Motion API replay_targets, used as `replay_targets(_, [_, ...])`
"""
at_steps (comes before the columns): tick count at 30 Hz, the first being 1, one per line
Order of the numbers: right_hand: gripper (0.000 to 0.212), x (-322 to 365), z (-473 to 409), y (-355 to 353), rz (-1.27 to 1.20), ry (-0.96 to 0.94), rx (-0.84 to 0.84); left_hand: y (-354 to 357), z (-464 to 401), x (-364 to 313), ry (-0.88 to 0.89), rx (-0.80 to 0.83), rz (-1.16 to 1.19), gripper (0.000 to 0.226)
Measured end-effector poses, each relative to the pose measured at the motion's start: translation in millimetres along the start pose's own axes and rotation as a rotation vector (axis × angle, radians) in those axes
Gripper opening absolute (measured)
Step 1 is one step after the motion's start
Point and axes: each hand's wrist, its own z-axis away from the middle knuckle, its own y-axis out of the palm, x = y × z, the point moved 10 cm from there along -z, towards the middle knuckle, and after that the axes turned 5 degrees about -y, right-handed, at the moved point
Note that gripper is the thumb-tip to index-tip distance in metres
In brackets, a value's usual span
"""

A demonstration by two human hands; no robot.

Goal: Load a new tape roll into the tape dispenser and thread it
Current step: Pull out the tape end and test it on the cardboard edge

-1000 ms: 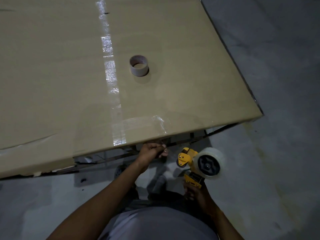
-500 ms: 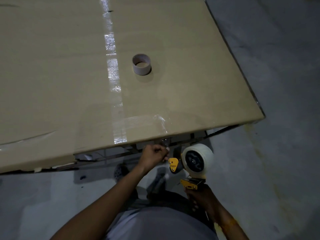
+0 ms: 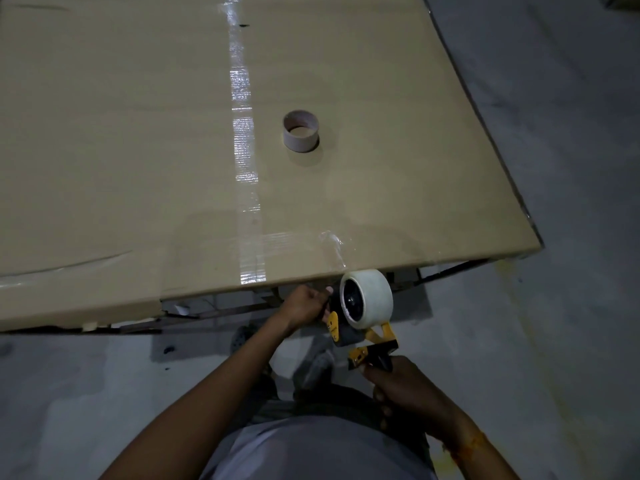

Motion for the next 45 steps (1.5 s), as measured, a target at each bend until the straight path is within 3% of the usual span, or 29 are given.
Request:
replay_targets(9, [0.027,5.7,3.5,-1.5,0.022,0.052,-0.079,-9.4,0.5,-3.0,0.094,-0.196,-0.162,0.076])
replay_targets(13, [0.026,13.5,-0.9,-1.7,0.096,-0.005,-0.080,-11.2,-4.7,2.5,0.090,-0.176,-0.142,0.053])
replay_targets(17, [0.033,18.9,-1.8,-1.3,0.131,-0.029,-0.083,-4.2,-1.9,-11.1,0.141,-0.094,-0.116,0.012])
replay_targets(19, [0.040,21.4,-1.3,-2.1,0.156,-0.048,-0.088,5.8,-3.3,-16.7,0.180,-0.060,-0.084,0.019])
replay_targets(24, [0.085,20.6,6.5,1.3,0.056,0.024,-0.090,5.4,-15.0,-7.7,0.245,-0.196,-0.061,0.032])
replay_targets(27, [0.079,21.9,10.6,5.2,-0.020,0.044,-0.084,-1.4,-15.8,-4.7,0.270,-0.264,-0.053,0.038])
replay_targets(31, [0.077,18.4,8.7,6.5,-0.032,0.032,-0.105,-3.0,-9.0,-5.6,0.265,-0.300,-0.020,0.026])
replay_targets(39, [0.078,11.5,-1.1,14.7,-0.061,0.006,-0.156,-9.9,6.9,-23.7,0.412,-0.416,-0.068,0.040])
replay_targets(45, [0.080,4.9,-9.9,16.8,-0.042,-0.005,-0.175,-6.6,-4.7,-6.5,0.369,-0.401,0.026,0.019])
